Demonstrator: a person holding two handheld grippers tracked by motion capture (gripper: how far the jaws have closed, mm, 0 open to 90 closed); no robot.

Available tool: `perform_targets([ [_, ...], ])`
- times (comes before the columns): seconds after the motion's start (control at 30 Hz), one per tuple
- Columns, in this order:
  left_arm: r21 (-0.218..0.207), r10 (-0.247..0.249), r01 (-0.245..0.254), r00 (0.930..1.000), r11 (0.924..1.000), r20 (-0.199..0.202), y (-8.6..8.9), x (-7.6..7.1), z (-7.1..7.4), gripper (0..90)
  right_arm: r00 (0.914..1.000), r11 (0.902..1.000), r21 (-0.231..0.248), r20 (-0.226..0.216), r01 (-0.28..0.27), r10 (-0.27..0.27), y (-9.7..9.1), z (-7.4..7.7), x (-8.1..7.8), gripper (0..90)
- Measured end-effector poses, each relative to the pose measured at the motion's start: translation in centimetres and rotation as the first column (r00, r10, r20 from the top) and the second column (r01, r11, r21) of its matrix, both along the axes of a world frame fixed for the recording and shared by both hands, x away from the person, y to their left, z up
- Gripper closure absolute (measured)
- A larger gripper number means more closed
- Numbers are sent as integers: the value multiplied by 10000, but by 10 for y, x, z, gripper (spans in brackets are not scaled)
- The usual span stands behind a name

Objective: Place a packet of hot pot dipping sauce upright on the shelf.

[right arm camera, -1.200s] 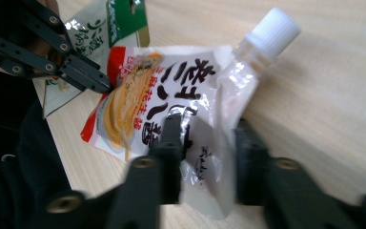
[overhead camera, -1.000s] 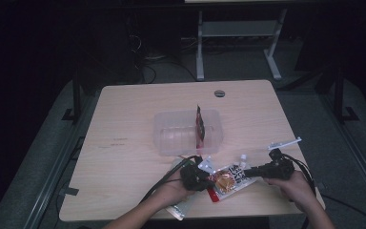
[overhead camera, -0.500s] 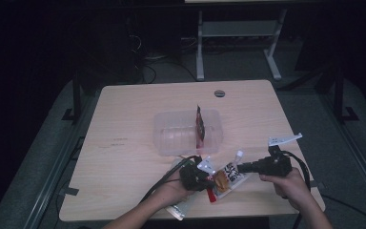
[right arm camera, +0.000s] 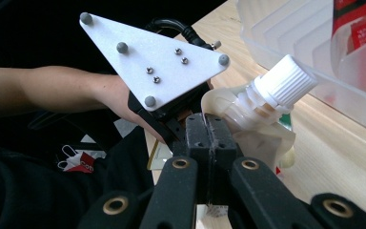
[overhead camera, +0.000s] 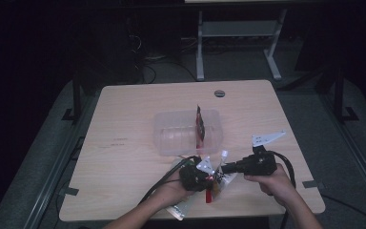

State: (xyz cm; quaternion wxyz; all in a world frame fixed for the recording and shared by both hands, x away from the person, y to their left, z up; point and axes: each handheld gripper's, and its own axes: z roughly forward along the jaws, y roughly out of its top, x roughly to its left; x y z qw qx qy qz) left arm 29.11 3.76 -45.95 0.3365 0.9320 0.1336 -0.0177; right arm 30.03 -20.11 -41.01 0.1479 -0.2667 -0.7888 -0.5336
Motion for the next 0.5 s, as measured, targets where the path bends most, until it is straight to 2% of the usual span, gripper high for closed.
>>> perform_targets([
  [0.23,-234,110,-116,9996,9997,-269,4,4,1,896,9997,10000,82,246,-49,47,1,2,-2,900],
  [0.27,-196,146,-150,9997,9997,-185,6,5,2,854,9997,9999,135,255,-48,44,1,3,-3,900],
  [0.5,-451,205,-213,9996,9988,-187,21,10,16,747,9989,9996,288,470,-1,-13,0,13,-6,900],
])
